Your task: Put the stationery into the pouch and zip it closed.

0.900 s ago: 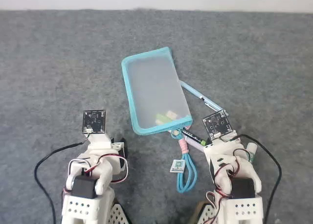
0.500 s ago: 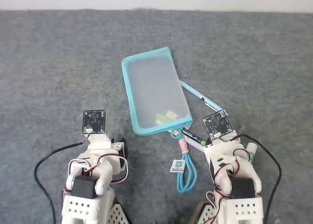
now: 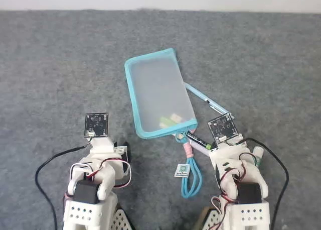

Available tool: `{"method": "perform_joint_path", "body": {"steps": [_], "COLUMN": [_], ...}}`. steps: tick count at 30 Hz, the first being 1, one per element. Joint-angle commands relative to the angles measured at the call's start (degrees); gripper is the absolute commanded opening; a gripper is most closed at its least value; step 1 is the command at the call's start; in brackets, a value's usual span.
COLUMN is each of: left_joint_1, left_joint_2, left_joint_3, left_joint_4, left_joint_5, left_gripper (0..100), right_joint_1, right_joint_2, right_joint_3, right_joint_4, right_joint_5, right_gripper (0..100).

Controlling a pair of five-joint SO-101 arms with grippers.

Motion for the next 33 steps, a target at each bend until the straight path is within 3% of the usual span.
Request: {"method": "perform_joint_path", "body": {"steps": [1, 15, 19, 26, 30, 33], "left_joint_1": [0.3, 0.0, -7.7, -18.9, -19.3, -19.3], "left_joint_2": [-1.1, -1.1, -1.1, -1.2, -1.1, -1.1], "left_joint_3": [-0.6, -0.6, -0.6, -0.6, -0.6, -0.6], "left_joint_4": [0.2, -1.9, -3.3, -3.7, -3.3, -2.6], "left_joint_5": [0.4, 0.3, -1.3, -21.3, -32.0, -35.6], "left_gripper": [10, 10, 10, 10, 9, 9], "right_joint_1": [0.4, -9.0, -11.1, -11.0, -11.0, -11.0], "right_joint_2": [-0.7, -0.7, -1.0, -0.7, -0.7, 0.6], "right_joint_3": [1.1, 1.1, 1.1, -0.4, -5.7, -10.5], "right_joint_4": [0.2, 0.2, -2.4, -7.7, -3.6, -1.9], "right_joint_5": [-0.4, -0.7, -0.5, -0.4, -0.4, -0.4], "right_gripper": [5.5, 5.6, 5.6, 5.4, 5.4, 5.4]}}
